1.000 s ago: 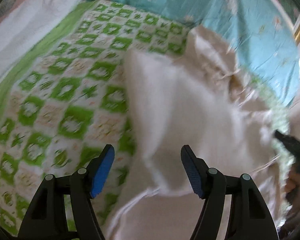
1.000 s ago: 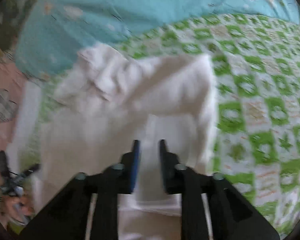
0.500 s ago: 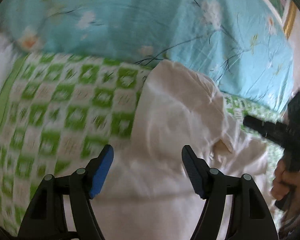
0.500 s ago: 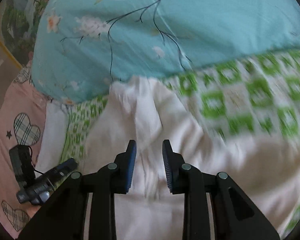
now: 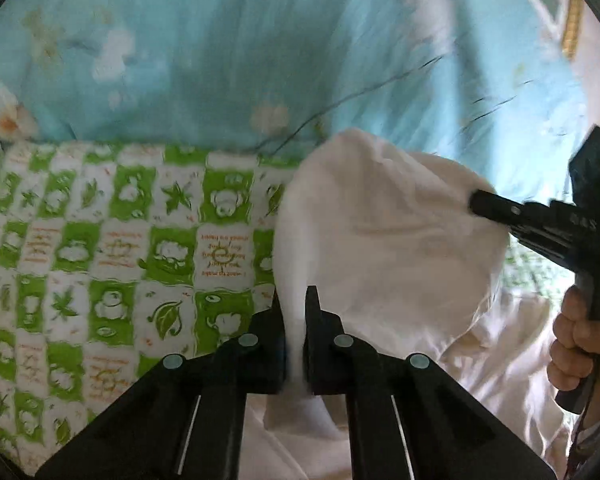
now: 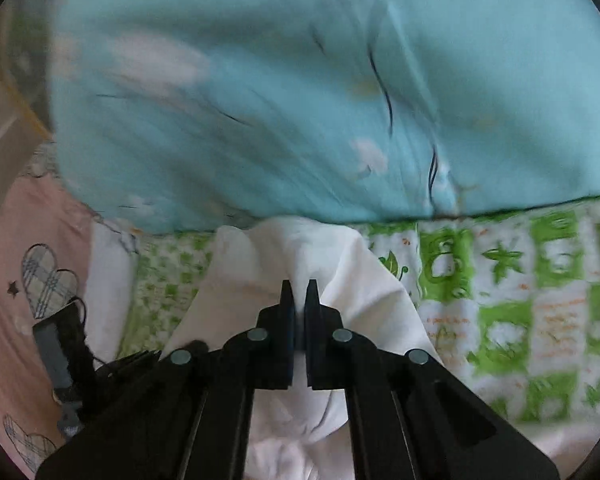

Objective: Fold large clothes

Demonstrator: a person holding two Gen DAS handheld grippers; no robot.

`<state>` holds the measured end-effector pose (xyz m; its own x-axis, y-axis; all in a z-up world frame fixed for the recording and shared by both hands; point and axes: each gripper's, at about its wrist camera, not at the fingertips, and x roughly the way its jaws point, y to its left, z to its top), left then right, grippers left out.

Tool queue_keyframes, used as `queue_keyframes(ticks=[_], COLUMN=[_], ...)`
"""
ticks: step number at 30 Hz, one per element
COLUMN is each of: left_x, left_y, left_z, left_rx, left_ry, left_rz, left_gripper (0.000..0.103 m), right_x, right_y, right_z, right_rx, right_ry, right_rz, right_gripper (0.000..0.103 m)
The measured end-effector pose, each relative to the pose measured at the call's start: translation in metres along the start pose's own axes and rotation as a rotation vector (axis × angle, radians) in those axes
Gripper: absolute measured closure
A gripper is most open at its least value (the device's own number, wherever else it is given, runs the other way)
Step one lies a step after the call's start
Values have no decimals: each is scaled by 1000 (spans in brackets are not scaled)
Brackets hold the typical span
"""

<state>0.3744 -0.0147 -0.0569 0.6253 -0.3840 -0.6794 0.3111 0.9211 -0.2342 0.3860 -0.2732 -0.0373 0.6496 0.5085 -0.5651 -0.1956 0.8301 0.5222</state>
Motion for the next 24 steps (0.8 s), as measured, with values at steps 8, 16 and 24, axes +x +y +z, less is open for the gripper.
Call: queue_keyframes(ticks=[8,16,24], left_x=[-81,-94,-121], left_y=[-28,-29,-12], left_z=[-78,-159,-184], left_rx=[69,-22,-232], left_ry=[-79,34,86], left_rz=[-28,-48,-203], left_gripper=[101,101,59], right_x=[-123,-141,-168], right_y=[22,1,-14], right_z=[-89,-223,-235], right_rx=[-8,115,172], right_ry=[-84,65,49], right_rz=[89,43,30], right_gripper=[99,95,77])
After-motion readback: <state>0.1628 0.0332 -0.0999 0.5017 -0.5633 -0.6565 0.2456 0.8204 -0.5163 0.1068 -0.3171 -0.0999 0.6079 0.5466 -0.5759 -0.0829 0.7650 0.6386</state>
